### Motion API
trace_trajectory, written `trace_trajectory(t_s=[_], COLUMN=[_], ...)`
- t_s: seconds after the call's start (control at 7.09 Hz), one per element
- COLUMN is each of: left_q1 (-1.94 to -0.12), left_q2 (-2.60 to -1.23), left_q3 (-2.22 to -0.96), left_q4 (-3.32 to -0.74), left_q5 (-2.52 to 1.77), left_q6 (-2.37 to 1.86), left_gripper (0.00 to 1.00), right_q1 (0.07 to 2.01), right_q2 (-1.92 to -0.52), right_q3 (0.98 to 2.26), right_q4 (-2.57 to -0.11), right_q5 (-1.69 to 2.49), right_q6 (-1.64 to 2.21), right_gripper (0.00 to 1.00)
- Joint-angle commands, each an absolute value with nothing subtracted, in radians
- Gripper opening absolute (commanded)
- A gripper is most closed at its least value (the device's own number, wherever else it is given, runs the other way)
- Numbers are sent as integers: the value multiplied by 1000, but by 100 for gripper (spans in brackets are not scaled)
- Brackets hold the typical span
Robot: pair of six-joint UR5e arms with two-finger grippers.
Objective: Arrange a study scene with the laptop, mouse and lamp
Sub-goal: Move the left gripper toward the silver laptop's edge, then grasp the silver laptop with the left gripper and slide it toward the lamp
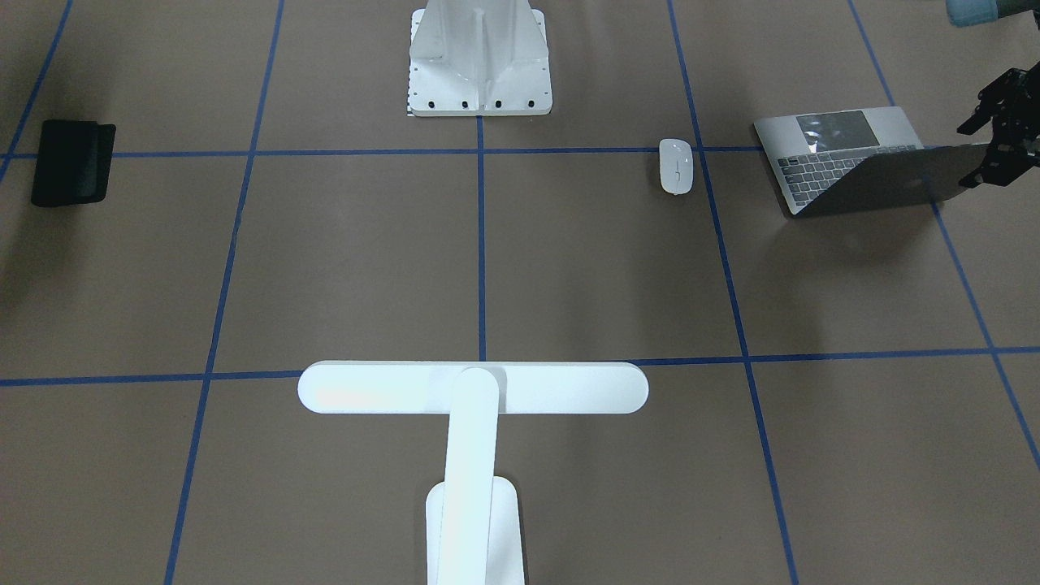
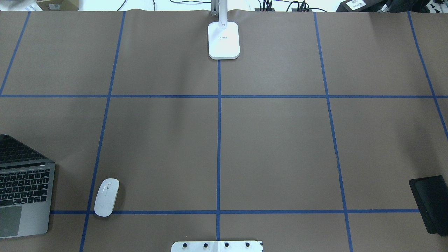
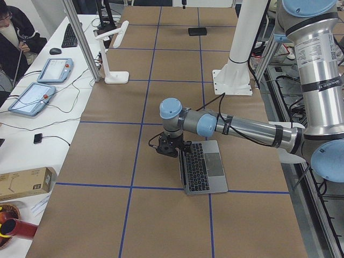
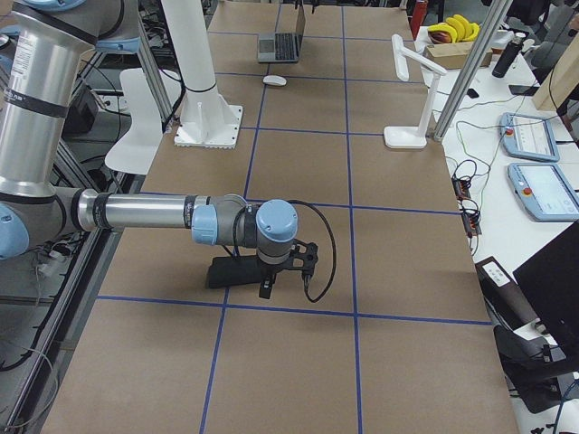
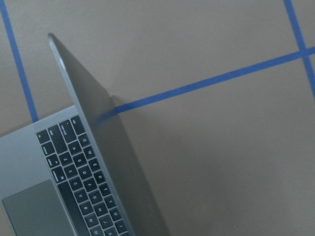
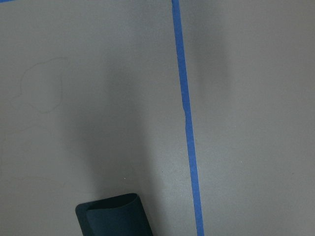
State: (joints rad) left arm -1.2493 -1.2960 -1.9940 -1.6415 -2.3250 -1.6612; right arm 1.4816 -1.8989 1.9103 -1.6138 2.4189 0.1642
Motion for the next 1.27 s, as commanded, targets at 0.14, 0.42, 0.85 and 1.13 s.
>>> trace_trajectory(t_s=[0.14, 0.42, 0.85, 1.13], left_q1=[-1236, -1236, -1235, -1235], left_q2=[-1275, -1305, -1443, -1637], left_q3=[-1983, -1982, -1973, -1927], left_q4=[-1681, -1681, -1608, -1452], left_q5=[-2325, -2335, -2404, -2405], left_q6=[-1759, -1809, -1810, -1810], left_gripper=[11, 0, 0, 0], right_q1=[1482, 1482, 1482, 1483], right_q2=[-1907, -1908, -1919, -1928], right_q3=[1921, 1921, 1939, 1950], right_q4=[-1612, -1612, -1614, -1614], right_q5=[2419, 2419, 2421, 2421], right_q6=[164, 163, 164, 164], right_gripper=[100, 100, 100, 100])
